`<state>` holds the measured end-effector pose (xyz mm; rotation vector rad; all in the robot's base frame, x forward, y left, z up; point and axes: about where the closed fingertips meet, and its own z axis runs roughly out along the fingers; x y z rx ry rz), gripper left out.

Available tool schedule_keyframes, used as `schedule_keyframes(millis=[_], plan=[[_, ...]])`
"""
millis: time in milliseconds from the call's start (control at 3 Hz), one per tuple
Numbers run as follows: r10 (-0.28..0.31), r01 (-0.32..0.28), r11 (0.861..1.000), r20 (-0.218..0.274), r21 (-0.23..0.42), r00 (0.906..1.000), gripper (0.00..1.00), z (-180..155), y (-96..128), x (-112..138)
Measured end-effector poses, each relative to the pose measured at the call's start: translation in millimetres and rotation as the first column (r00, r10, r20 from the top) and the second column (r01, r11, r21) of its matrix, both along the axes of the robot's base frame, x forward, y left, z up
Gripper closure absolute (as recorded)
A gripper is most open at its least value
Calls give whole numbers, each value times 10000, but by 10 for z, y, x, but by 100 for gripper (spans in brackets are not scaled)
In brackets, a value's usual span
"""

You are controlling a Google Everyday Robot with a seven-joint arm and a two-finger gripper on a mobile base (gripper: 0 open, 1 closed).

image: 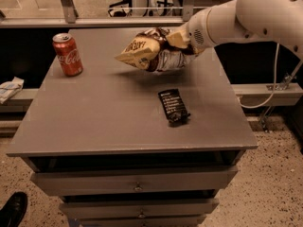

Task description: Move brown chip bag near rxbar chocolate

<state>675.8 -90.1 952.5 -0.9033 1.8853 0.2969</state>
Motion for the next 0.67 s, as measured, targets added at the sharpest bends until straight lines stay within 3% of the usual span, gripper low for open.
schedule_keyframes(millis=[667], plan=[[-415, 428, 9986, 387, -326, 9984, 100, -4, -344, 25]])
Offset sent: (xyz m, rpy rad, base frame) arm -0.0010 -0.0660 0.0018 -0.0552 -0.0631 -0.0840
